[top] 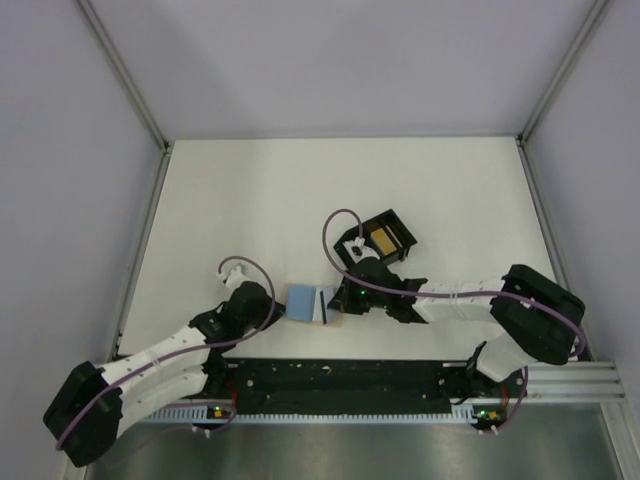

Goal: Put the credit cards into the card holder
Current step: Insert the credit card into the card holder.

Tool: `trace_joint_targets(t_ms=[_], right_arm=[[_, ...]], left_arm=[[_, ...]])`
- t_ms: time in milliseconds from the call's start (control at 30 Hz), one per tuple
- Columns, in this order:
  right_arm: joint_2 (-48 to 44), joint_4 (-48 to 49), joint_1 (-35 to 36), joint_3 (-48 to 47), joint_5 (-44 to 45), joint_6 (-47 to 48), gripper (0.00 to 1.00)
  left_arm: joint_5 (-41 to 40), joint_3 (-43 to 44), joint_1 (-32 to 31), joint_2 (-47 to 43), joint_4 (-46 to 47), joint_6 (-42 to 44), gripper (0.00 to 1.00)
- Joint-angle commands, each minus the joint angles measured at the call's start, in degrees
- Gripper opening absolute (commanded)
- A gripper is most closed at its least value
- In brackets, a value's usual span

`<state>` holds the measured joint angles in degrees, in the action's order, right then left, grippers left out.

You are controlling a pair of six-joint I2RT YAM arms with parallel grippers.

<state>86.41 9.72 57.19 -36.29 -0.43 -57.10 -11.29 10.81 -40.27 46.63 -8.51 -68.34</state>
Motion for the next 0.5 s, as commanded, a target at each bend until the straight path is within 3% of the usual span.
trace_joint_targets(t_ms=[0,467], right_arm=[[0.5,11.9,-2.2,2.4,-4.3,-2.9,0.0],[2.9,14.2,-4.4,4.3,-5.9,-7.5,0.0]], left_arm=[[-1.3,-1.7,-1.2,0.4,1.9,-2.5,0.0],[-3.7,-2.8,-3.2,-0.7,1.7,-6.2,0.0]])
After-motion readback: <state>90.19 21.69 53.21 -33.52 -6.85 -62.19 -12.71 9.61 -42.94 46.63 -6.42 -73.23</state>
